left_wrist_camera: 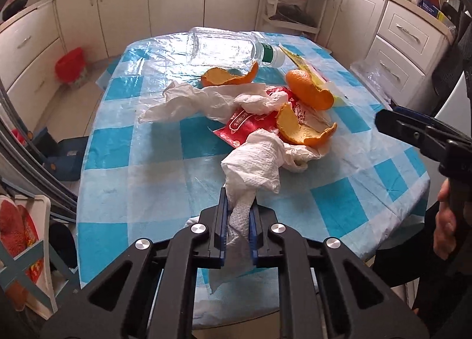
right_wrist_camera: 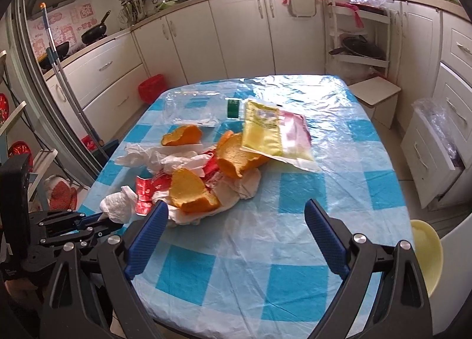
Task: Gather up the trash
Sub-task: 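Grasp the white tissue with the left tool, then hold the tissue in the left tool while the right tool grasps an orange peel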
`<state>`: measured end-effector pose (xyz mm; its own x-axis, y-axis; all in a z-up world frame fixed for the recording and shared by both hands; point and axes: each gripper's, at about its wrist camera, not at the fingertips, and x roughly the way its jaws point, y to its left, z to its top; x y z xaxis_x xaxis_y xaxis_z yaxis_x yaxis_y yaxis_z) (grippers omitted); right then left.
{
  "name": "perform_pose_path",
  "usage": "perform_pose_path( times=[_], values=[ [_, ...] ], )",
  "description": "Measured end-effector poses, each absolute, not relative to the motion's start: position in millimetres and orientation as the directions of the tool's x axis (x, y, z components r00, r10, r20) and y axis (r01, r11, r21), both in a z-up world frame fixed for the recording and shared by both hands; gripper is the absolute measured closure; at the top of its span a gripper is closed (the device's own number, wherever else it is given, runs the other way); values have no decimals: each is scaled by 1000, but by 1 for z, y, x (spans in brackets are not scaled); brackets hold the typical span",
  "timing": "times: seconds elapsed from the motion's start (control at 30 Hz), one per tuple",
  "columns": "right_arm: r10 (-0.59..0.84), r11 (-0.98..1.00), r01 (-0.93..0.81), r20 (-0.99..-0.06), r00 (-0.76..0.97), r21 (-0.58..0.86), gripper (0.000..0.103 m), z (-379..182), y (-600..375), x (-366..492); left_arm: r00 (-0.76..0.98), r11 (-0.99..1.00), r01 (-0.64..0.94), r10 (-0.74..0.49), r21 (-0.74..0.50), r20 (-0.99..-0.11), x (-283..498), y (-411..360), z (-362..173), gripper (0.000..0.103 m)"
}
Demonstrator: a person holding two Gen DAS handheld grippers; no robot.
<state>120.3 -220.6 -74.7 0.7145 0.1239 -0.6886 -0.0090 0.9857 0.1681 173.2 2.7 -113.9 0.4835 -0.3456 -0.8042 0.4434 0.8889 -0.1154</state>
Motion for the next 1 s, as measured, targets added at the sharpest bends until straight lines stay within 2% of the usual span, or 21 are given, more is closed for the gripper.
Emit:
perform_pose_path(
  times=[0.1,0.33,0.47,0.53,0.63,0.67,0.83,0.93,1.0],
  values=[
    [164,983,-58,-698,697,173,31,-80,-210,130,477,891,429,-361,-146,-801,172,10,-114,92],
    [212,977,-123,-746,632,173,43,-98,-202,149,483,892,416,-381,-176,-788,173,23,-112,92],
    [258,966,-140,-774,578,217,61,-113,-200,159,482,895,400,-389,-198,-785,176,31,-114,92],
    [268,963,-146,-777,570,225,67,-115,-199,159,482,896,394,-389,-203,-785,177,34,-116,92],
    [280,960,-164,-766,578,227,81,-112,-195,158,484,900,385,-387,-206,-784,178,37,-117,92],
    [297,955,-175,-760,578,240,100,-111,-195,157,485,900,383,-387,-207,-784,178,37,-117,92],
    [322,947,-199,-753,574,253,100,-105,-195,154,492,904,376,-382,-204,-783,180,39,-115,92],
    [332,943,-173,-738,588,286,94,-97,-208,150,494,905,375,-380,-203,-782,179,40,-114,92],
    [328,943,-166,-733,595,287,71,-94,-214,148,493,905,375,-379,-201,-783,179,40,-115,92]
  ],
)
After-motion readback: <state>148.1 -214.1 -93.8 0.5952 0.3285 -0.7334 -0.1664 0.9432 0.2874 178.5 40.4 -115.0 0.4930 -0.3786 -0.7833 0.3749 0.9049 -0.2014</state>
